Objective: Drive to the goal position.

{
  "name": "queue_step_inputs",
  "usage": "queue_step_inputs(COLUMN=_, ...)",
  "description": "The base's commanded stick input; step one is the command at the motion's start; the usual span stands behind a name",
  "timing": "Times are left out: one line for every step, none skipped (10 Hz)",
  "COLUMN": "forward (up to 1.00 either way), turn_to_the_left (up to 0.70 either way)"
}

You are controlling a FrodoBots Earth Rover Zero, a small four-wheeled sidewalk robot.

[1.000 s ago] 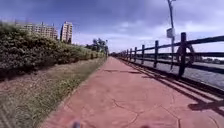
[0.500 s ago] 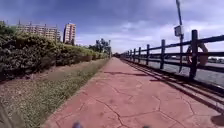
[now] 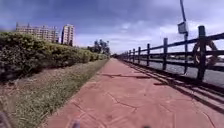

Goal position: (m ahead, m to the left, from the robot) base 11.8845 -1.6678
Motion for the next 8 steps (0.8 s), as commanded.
queue_step_inputs(forward=0.70, turn_to_the_left=0.00)
queue_step_inputs(forward=0.70, turn_to_the_left=0.00)
queue_step_inputs(forward=0.70, turn_to_the_left=0.00)
queue_step_inputs(forward=0.70, turn_to_the_left=0.00)
queue_step_inputs(forward=0.70, turn_to_the_left=0.25)
queue_step_inputs(forward=0.70, turn_to_the_left=0.35)
queue_step_inputs(forward=0.70, turn_to_the_left=0.35)
queue_step_inputs(forward=0.70, turn_to_the_left=0.35)
